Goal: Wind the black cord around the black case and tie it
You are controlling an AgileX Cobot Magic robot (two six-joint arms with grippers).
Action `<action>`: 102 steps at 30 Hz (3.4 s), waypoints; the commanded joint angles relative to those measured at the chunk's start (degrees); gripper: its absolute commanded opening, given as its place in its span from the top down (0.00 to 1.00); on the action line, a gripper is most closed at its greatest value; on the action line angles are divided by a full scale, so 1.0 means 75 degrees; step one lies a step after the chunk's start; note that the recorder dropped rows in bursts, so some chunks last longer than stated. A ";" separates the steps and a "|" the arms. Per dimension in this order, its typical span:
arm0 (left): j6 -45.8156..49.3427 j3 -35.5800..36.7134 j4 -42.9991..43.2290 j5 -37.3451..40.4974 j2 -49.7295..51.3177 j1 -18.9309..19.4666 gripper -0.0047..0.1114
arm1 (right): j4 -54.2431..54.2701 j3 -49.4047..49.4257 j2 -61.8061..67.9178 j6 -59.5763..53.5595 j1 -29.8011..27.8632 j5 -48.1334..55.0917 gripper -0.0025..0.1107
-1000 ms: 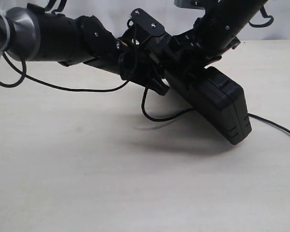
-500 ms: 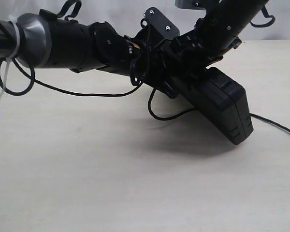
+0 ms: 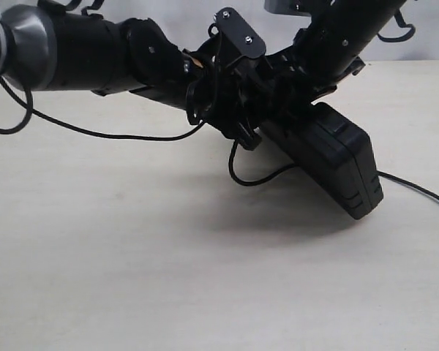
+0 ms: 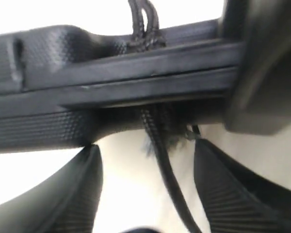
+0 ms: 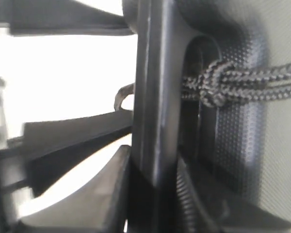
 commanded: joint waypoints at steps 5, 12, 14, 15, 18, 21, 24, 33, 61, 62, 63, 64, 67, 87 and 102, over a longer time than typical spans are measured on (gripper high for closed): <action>-0.0088 -0.0003 0.0319 0.1209 -0.0219 0.0000 0.50 | -0.0043 0.0007 0.0008 -0.0007 -0.0023 -0.0024 0.94; -0.0374 -0.0003 0.0454 0.1163 0.0325 0.0000 0.50 | -0.0043 0.0007 0.0008 -0.0007 -0.0023 -0.0024 0.94; -0.0562 -0.0003 0.0454 0.1146 0.0467 0.0000 0.50 | -0.0043 0.0007 0.0008 -0.0007 -0.0023 -0.0024 0.94; -0.0562 -0.0003 0.0454 0.1146 0.0472 0.0000 0.50 | -0.0043 0.0007 0.0008 0.0014 -0.0023 -0.0024 0.94; -0.0580 -0.0003 0.0454 0.1039 0.0485 0.0000 0.60 | -0.0043 0.0007 0.0008 0.0023 -0.0023 -0.0024 0.94; -0.0688 -0.0003 0.0454 0.0893 0.0485 0.0000 0.73 | -0.0002 0.0007 0.0008 0.0021 -0.0023 -0.0024 0.94; -0.0701 -0.0003 0.0619 0.0877 0.0485 0.0000 0.80 | 0.0094 -0.0020 -0.0023 -0.0001 -0.0023 -0.0024 0.94; -0.2547 -0.0003 0.1986 0.1547 -0.0070 0.0671 0.82 | -0.0152 0.0041 0.0008 0.0037 -0.0023 -0.0024 0.94; -0.2920 -0.0003 0.1820 0.1973 -0.0403 0.1291 0.82 | 0.0411 0.2034 0.0015 -0.0773 -0.0023 -0.1697 0.78; -0.2920 -0.0003 0.1820 0.1973 -0.0403 0.1291 0.82 | 0.0411 0.2034 -0.0057 -0.0804 -0.0023 -0.1753 0.78; -0.2920 -0.0003 0.1820 0.1973 -0.0403 0.1291 0.82 | 0.0411 0.2034 -0.0126 -0.0835 -0.0023 -0.1775 0.76; -0.2920 -0.0003 0.1820 0.1959 -0.0403 0.1291 0.82 | 0.0411 0.2034 -0.0264 -0.0834 -0.0023 -0.1872 0.68; -0.2920 -0.0003 0.1820 0.2006 -0.0403 0.1291 0.82 | 0.0191 0.2034 -0.0565 -0.0376 -0.0040 -0.2247 0.49; -0.2953 0.0013 0.1826 0.1592 -0.0403 0.1291 0.82 | 0.0754 0.2034 0.0618 -0.0344 -0.0638 -0.4546 0.48; -0.2926 0.0563 0.1842 0.0964 -0.0387 0.1291 0.82 | 0.2561 0.2034 0.0772 -0.2172 -0.0638 -0.4318 0.94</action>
